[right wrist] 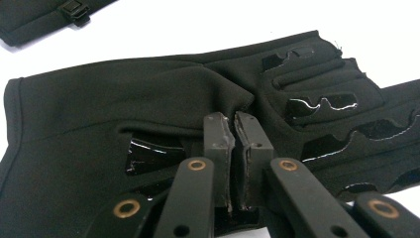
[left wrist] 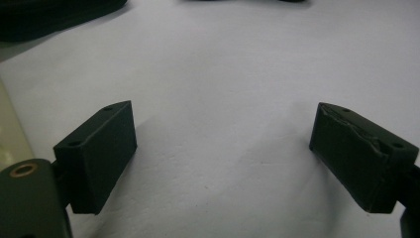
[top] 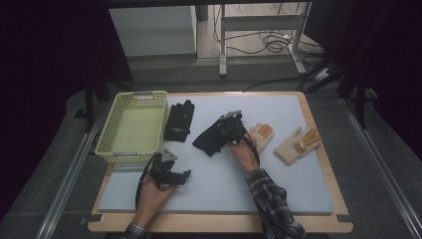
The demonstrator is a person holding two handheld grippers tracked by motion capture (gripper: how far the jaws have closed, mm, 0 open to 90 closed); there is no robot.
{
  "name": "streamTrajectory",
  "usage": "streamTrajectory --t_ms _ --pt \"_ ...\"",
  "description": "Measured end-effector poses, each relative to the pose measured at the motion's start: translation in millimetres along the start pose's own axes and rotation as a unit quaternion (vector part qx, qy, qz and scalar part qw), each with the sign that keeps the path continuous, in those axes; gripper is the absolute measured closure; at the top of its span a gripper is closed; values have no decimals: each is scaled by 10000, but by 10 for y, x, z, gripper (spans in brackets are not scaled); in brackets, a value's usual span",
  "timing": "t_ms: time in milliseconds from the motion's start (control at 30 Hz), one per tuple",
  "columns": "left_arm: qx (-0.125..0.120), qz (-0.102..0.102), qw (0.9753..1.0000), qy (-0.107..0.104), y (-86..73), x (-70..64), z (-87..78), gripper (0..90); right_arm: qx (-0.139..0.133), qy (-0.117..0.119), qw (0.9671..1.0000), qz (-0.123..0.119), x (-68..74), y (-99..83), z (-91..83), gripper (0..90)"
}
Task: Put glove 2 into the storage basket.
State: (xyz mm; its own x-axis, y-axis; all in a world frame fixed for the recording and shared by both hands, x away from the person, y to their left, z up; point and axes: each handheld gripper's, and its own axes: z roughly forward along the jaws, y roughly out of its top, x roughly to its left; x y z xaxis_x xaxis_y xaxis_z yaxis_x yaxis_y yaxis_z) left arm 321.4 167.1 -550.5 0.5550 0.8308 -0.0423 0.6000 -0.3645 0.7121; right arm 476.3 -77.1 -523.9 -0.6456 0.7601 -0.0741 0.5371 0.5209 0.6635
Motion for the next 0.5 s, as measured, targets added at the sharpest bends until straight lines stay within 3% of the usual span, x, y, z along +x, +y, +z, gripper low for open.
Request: streamTrajectory --t_ms 233,433,500 --pt "-3 -1 10000 -2 -1 0 1 109 -71 62 9998 -164 -12 20 -55 854" --pt "-3 -3 10000 2 -1 0 0 109 -245 242 9990 -296 -14 47 -236 855" --pt "-2 -1 10000 3 -1 0 0 109 -322 358 9979 -439 24 52 -351 855"
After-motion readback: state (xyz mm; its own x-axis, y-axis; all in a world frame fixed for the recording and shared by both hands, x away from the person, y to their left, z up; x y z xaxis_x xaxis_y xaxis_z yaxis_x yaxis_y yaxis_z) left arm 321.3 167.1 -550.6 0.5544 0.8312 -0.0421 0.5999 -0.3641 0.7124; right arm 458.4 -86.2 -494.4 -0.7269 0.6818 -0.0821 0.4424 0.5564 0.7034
